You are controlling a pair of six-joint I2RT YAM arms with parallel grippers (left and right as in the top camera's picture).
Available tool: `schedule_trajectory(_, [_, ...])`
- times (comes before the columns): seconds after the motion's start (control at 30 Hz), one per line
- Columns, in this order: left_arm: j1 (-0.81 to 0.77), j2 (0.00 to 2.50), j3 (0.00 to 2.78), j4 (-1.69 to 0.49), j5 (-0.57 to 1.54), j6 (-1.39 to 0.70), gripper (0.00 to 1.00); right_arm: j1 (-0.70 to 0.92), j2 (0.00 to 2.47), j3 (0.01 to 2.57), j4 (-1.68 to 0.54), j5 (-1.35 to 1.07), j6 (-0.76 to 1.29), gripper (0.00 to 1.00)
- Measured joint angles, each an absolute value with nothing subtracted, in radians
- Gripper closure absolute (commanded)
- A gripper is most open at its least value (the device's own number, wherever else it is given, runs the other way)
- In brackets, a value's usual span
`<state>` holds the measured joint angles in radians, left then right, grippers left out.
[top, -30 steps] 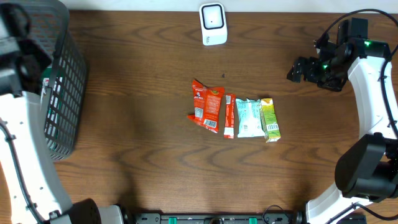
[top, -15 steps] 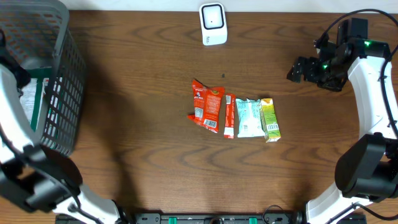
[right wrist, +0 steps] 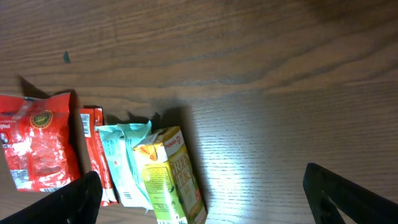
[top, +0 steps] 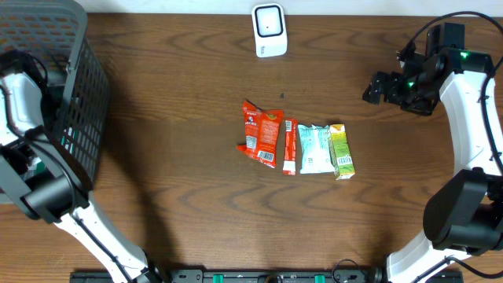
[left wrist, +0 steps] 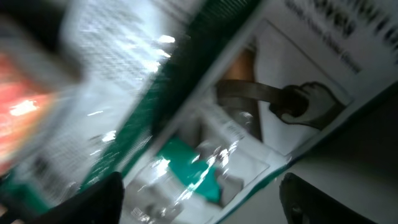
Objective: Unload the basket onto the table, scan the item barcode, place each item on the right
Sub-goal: 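Grasp the green-white 3M gloves pack in the basket with the left gripper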
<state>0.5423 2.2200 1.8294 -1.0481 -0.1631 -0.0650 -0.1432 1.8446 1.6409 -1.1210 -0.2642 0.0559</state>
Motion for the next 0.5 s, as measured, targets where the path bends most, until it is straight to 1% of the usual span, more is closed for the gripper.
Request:
schedule_trajectory(0.4, [0.542,2.239,1.827,-1.047,-0.141,-0.044,0.15,-0.143,1.845,1.641,-1.121,-0.264,0.056,0.01])
schedule_trajectory(0.43, [0.542,2.239,1.824,-1.043,-0.143,-0.045,0.16,-0.143,1.845,1.641,-1.122,-0.264,0.056,0.01])
schedule_trajectory(0.5, [0.542,2.238,1.82,-1.039,-0.147,-0.049,0.24,-0.143,1.845,1.641,-1.121,-0.264,0.056,0.01])
